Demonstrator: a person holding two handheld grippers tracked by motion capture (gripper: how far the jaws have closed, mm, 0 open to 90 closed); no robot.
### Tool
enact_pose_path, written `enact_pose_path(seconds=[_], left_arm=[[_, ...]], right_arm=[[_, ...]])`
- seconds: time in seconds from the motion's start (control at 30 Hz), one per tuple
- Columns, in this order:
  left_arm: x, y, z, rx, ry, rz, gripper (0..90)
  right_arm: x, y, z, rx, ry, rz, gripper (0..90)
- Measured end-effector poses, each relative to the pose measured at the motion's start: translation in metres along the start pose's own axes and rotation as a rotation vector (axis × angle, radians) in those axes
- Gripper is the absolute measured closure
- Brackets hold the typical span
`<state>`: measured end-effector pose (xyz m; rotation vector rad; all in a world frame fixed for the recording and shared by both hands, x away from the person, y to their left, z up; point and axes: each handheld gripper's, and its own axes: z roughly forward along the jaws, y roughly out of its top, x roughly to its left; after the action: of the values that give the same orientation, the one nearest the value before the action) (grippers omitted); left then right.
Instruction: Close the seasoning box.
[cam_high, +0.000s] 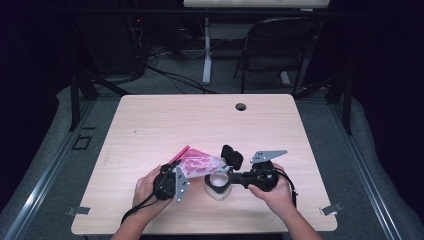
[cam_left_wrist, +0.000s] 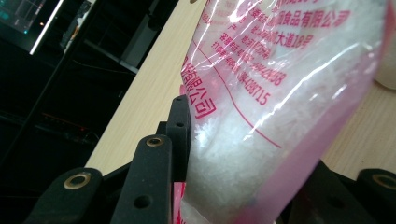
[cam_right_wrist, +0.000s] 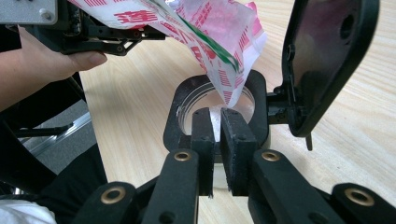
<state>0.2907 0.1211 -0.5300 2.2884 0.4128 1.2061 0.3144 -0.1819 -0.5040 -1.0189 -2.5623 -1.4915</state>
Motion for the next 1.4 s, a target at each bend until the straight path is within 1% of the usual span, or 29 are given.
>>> enact_pose_path(seconds=[0.07, 0.13, 0.17, 0.2, 0.23, 0.27, 0.3, 0.33, 0.37, 0.4, 0.47, 0.5, 0.53, 0.57, 0.6, 0.63, 0.67, 0.7, 0.77, 0.8, 0.9, 0.93, 0.97, 1.0, 1.03, 1.07, 1.13, 1.27, 1.4], left_arm=[[0.0, -0.002, 0.0, 0.003, -0.01, -0.013, 69.9], [0.0, -0.003, 0.0, 0.003, -0.008, -0.018, 70.0], [0.0, -0.004, 0.001, 0.001, -0.013, -0.034, 70.1], [0.0, -0.005, 0.001, -0.003, -0.012, -0.039, 70.1], [0.0, -0.005, 0.001, -0.003, -0.012, -0.039, 70.1], [0.001, -0.006, 0.001, 0.004, -0.025, -0.05, 70.1], [0.001, -0.008, 0.001, 0.0, -0.037, -0.07, 70.2], [0.001, -0.008, 0.001, 0.0, -0.037, -0.07, 70.2], [0.001, -0.009, 0.002, -0.003, -0.044, -0.08, 70.2], [0.001, -0.011, 0.003, -0.004, -0.057, -0.102, 70.3], [0.001, -0.014, 0.003, -0.008, -0.07, -0.132, 70.4], [0.001, -0.014, 0.003, -0.008, -0.07, -0.132, 70.4], [0.002, -0.016, 0.005, -0.017, -0.093, -0.166, 70.5], [0.002, -0.016, 0.005, -0.017, -0.093, -0.166, 70.5], [0.003, -0.019, 0.007, -0.034, -0.126, -0.21, 70.5], [0.003, -0.019, 0.007, -0.034, -0.126, -0.21, 70.6], [0.005, -0.021, 0.008, -0.04, -0.151, -0.248, 70.6], [0.005, -0.021, 0.008, -0.04, -0.151, -0.248, 70.7], [0.006, -0.025, 0.011, -0.054, -0.175, -0.299, 70.8], [0.008, -0.028, 0.012, -0.059, -0.194, -0.337, 70.9], [0.012, -0.033, 0.013, -0.069, -0.209, -0.396, 71.0], [0.012, -0.033, 0.013, -0.069, -0.209, -0.396, 71.0], [0.015, -0.036, 0.013, -0.076, -0.213, -0.43, 71.0], [0.015, -0.036, 0.013, -0.076, -0.213, -0.43, 71.1], [0.016, -0.038, 0.013, -0.079, -0.217, -0.444, 71.1], [0.018, -0.04, 0.013, -0.084, -0.217, -0.468, 71.1], [0.02, -0.042, 0.013, -0.087, -0.216, -0.487, 71.1], [0.025, -0.045, 0.011, -0.085, -0.204, -0.509, 71.0], [0.03, -0.049, 0.009, -0.083, -0.186, -0.536, 71.0]], right_arm=[[0.0, 0.0, 0.0, 0.0, -0.001, 0.005, 83.5], [-0.001, -0.001, 0.0, -0.001, 0.001, 0.004, 83.5], [-0.001, -0.001, 0.0, -0.003, -0.002, 0.007, 83.3], [-0.001, -0.001, 0.0, -0.003, -0.001, 0.007, 83.3], [-0.001, -0.001, 0.0, -0.004, -0.001, 0.007, 83.2], [-0.001, -0.001, 0.0, -0.006, -0.002, 0.006, 83.1], [-0.002, -0.001, 0.0, -0.008, -0.001, 0.008, 83.1], [-0.002, -0.001, 0.0, -0.006, 0.0, 0.007, 83.0], [-0.002, -0.001, 0.0, -0.006, -0.002, 0.006, 82.9], [-0.002, -0.001, 0.0, -0.006, -0.002, 0.006, 82.9], [-0.002, -0.001, 0.0, -0.007, -0.003, 0.006, 82.6], [-0.002, -0.001, 0.0, -0.007, -0.003, 0.006, 82.6], [-0.002, -0.001, 0.0, -0.006, -0.005, 0.004, 82.4], [-0.002, -0.001, 0.0, -0.006, -0.005, 0.004, 82.4], [-0.002, -0.002, 0.0, -0.004, -0.008, 0.004, 82.3], [-0.002, -0.002, 0.0, -0.004, -0.008, 0.004, 82.3], [-0.002, -0.002, 0.0, -0.002, -0.012, 0.005, 82.2], [-0.002, -0.002, 0.0, -0.002, -0.012, 0.005, 82.2], [-0.002, -0.002, 0.0, -0.009, -0.011, 0.011, 82.0], [-0.002, -0.003, 0.0, -0.01, -0.011, 0.011, 81.9], [-0.003, -0.003, 0.0, -0.008, -0.012, 0.011, 81.7], [-0.003, -0.003, 0.0, -0.008, -0.012, 0.011, 81.7], [-0.003, -0.003, 0.0, -0.008, -0.014, 0.011, 81.3], [-0.003, -0.003, 0.0, -0.008, -0.014, 0.011, 81.2], [-0.003, -0.003, 0.0, -0.008, -0.014, 0.011, 81.2], [-0.003, -0.003, 0.0, -0.009, -0.014, 0.011, 80.9], [-0.004, -0.003, 0.0, -0.008, -0.017, 0.011, 80.2], [-0.004, -0.003, -0.001, -0.014, -0.019, 0.011, 79.7], [-0.004, -0.004, -0.003, -0.016, -0.026, 0.012, 79.0]])
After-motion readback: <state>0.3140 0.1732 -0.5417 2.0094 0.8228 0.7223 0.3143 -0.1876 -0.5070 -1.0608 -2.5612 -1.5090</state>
